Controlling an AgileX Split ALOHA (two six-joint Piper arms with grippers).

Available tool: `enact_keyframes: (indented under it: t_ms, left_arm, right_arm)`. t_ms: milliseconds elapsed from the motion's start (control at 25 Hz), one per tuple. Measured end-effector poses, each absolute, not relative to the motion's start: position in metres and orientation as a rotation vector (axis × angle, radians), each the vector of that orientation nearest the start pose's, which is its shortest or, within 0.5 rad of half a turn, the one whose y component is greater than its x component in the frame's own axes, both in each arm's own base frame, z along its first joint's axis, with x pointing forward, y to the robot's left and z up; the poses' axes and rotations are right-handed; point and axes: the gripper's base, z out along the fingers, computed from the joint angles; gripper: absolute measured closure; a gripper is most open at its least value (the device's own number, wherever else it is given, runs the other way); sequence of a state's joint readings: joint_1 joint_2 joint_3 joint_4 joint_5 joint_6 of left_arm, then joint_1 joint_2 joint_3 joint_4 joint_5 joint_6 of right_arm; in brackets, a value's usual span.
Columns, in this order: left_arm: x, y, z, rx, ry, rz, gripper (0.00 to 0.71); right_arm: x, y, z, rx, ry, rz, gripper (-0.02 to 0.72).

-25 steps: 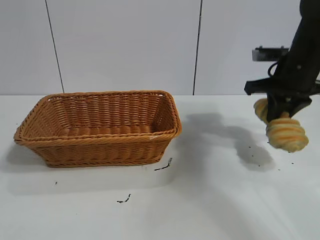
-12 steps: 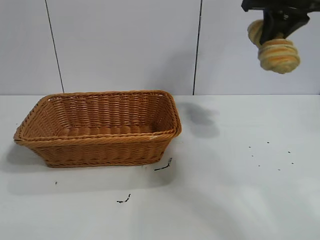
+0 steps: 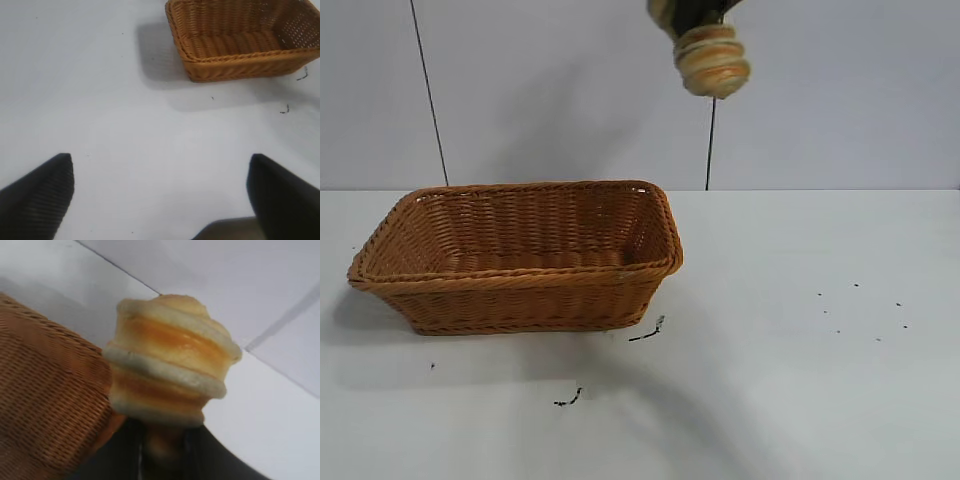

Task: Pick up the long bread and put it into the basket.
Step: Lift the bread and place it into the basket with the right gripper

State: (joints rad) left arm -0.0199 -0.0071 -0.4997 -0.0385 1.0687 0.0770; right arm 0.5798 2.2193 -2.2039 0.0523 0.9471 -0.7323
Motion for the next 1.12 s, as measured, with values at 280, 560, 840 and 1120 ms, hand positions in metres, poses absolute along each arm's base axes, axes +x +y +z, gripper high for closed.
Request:
enact_keyframes:
  t_ms: [280, 560, 840, 1120]
  left_arm:
    - [-0.006, -0.003, 0.277, 0.101, 2.042, -0.01, 0.018]
    - [-0.006, -0.003, 0.277, 0.101, 2.042, -0.01, 0.018]
    - [-0.006, -0.003, 0.277, 0.101, 2.042, -0.01, 0.018]
    - [-0.006, -0.003, 0.277, 0.101, 2.042, -0.01, 0.018]
  right_arm:
    - [0.415, 0.319, 0.249, -1.831, 1.717, -0.015, 0.613]
    - [0.422, 0.325, 0.209, -1.89, 1.748, -0.003, 0.615]
    - [0.426, 0.33, 0.185, -1.88, 1.763, 0.019, 0.615]
    - [0.426, 0.331, 0.184, -1.875, 1.767, 0.034, 0.538]
